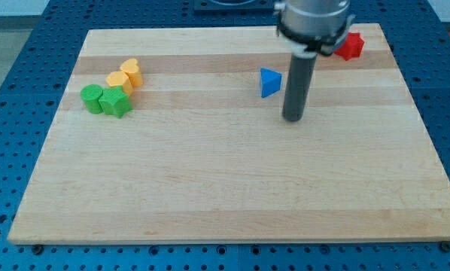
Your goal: Slide the blue triangle to the group of blocks
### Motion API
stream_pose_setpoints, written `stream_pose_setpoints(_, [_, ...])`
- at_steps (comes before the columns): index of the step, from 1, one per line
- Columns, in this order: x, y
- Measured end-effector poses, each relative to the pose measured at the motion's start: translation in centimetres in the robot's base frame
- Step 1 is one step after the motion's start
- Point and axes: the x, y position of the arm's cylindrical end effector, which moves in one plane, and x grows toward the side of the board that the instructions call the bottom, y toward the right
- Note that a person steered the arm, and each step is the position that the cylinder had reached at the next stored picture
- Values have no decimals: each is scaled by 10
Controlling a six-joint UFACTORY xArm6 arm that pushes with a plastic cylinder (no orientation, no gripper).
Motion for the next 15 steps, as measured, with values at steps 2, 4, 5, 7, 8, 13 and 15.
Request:
stream_pose_setpoints(2, [-17,-60])
stream_pose_setpoints(4, [-36,-36])
stream_pose_setpoints(5, [-49,-6])
stream_pose_setpoints(7, [-56,-39])
stream_pose_setpoints(8, [-66,-42])
stream_pose_setpoints(13, [-164,94])
stream_pose_setpoints(15, [-122,31])
